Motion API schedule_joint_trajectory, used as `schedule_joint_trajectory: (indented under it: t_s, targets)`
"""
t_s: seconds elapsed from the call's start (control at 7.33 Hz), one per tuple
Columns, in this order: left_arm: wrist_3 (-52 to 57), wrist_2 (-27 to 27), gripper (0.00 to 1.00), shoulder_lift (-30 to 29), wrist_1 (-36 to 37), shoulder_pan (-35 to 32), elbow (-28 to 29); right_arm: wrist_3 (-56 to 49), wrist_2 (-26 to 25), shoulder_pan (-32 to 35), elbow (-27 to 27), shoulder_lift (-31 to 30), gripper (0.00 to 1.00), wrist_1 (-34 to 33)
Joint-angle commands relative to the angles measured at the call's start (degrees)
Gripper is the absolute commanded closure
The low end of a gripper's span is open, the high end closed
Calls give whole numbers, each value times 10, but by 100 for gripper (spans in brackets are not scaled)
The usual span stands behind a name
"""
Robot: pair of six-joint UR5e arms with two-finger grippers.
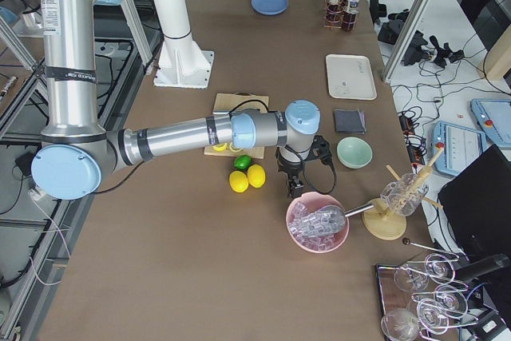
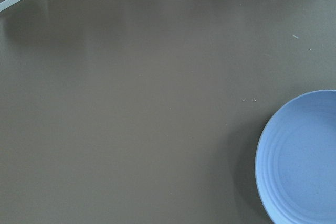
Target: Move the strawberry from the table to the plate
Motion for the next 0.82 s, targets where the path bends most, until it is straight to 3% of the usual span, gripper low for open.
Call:
schedule_joint_trajectory:
  t_s: [0.0, 0.68]
  targets:
    - [-3, 0, 3, 3, -7, 2, 2, 1, 1, -17, 9, 0, 0, 2]
    - [-4, 1, 3, 3, -6, 3, 10, 31, 14, -31, 11, -3, 0, 1]
